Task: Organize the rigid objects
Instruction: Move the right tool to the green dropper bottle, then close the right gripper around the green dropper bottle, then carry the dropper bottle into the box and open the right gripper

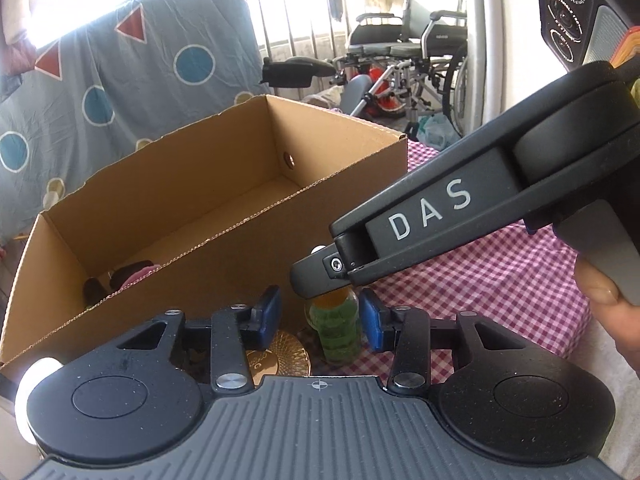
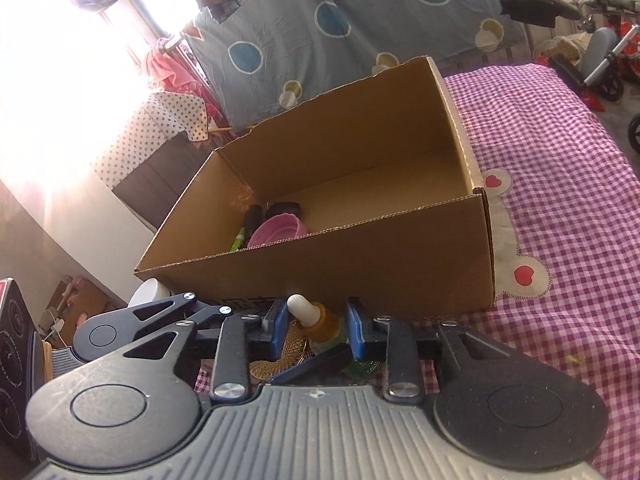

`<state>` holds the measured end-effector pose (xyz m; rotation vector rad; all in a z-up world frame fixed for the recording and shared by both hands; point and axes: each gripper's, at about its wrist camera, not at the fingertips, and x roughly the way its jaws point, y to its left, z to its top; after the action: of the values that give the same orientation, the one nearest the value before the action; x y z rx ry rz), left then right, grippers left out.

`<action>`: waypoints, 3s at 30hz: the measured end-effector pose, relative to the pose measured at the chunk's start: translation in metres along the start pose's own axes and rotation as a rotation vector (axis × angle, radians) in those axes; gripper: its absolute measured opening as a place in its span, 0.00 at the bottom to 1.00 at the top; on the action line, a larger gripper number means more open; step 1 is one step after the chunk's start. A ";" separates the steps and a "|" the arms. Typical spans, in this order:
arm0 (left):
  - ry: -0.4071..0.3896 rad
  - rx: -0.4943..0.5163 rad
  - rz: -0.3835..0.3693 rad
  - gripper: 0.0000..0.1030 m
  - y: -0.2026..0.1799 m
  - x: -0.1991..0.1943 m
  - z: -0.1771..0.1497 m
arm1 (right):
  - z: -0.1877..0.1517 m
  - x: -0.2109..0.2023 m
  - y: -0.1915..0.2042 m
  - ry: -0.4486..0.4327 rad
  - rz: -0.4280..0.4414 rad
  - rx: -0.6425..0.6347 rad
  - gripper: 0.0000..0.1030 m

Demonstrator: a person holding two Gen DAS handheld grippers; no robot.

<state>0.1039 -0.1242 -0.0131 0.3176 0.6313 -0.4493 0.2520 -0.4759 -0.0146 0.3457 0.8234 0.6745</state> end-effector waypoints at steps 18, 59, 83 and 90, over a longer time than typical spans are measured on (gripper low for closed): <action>0.112 0.043 -0.002 0.30 -0.014 0.035 0.005 | -0.004 -0.003 -0.029 -0.006 0.027 0.094 0.28; 0.271 -0.188 -0.033 0.30 0.157 0.062 0.112 | 0.192 0.103 0.049 0.190 0.171 -0.064 0.24; 0.379 -0.230 -0.027 0.50 0.182 0.108 0.111 | 0.190 0.183 0.002 0.319 0.149 0.064 0.27; 0.328 -0.231 0.018 0.78 0.180 0.075 0.121 | 0.195 0.135 0.009 0.229 0.173 0.101 0.40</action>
<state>0.3061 -0.0431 0.0584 0.1772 0.9907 -0.3040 0.4645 -0.3840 0.0401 0.4394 1.0565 0.8466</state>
